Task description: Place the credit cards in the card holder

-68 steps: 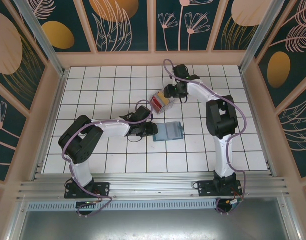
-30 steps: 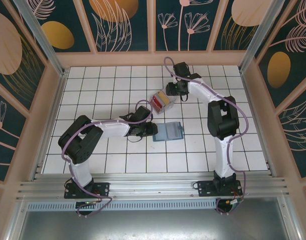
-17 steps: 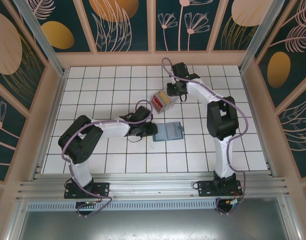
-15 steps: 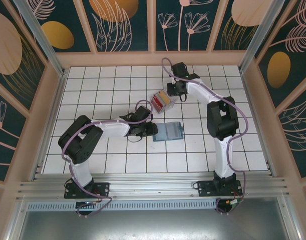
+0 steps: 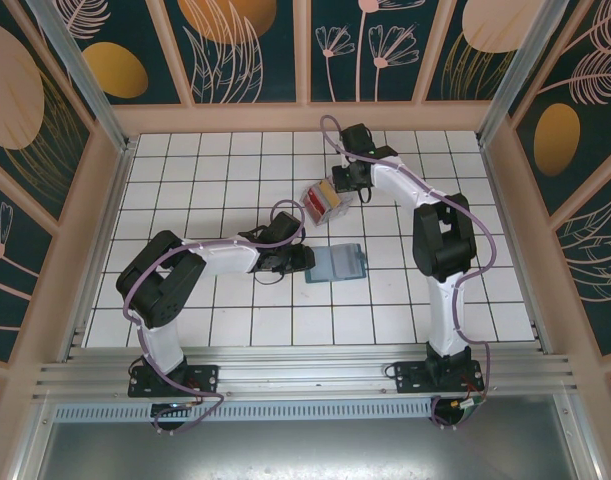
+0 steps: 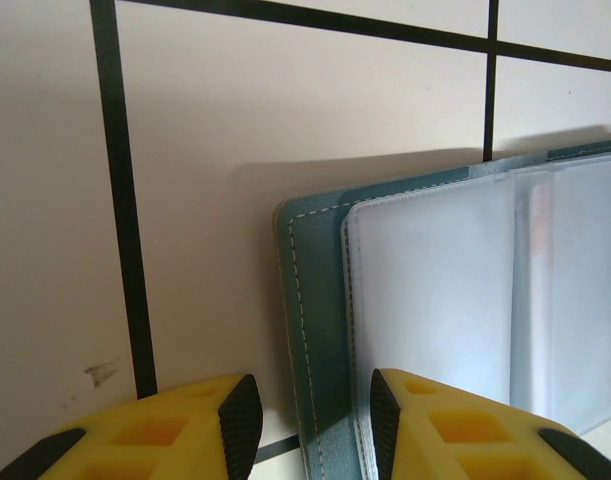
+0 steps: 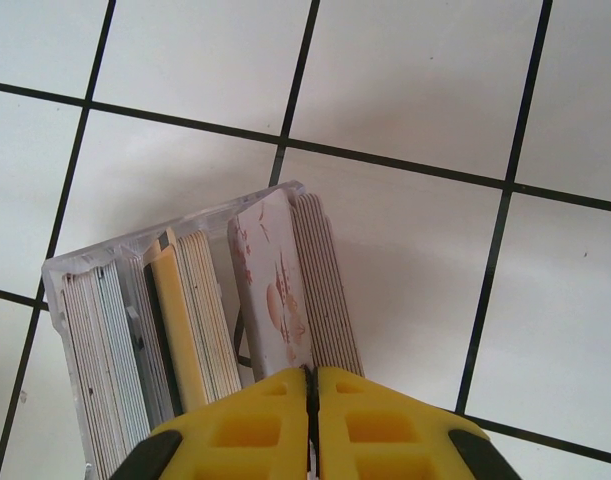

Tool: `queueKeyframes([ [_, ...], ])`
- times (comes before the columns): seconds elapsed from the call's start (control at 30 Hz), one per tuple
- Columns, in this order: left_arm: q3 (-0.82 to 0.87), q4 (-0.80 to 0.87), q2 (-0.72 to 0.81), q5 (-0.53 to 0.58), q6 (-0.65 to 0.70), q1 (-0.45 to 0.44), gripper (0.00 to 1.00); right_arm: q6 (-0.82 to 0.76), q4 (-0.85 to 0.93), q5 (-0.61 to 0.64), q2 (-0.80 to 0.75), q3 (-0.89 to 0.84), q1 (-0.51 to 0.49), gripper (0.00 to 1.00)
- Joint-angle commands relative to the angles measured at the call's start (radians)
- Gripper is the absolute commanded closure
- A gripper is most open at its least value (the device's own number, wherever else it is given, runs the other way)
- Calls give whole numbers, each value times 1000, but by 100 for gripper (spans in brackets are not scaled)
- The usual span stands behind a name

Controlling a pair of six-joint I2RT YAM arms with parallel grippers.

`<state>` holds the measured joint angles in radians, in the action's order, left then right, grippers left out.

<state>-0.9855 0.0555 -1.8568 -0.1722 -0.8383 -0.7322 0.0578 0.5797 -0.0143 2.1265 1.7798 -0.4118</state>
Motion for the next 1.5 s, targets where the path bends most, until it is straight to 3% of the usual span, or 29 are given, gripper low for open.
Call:
queueKeyframes([
  [0.0, 41, 9, -116, 38, 14, -2, 60, -9, 40, 44, -54, 32, 1, 90],
  [0.43, 41, 7, -111, 36, 13, -2, 60, -18, 33, 68, -65, 25, -6, 89],
  [1.0, 39, 3, -113, 25, 16, -3, 60, -131, 31, 399, -4, 38, -111, 88],
  [1.47, 44, -5, -119, 19, 18, -1, 60, -133, -16, 415, -6, -2, -107, 88],
])
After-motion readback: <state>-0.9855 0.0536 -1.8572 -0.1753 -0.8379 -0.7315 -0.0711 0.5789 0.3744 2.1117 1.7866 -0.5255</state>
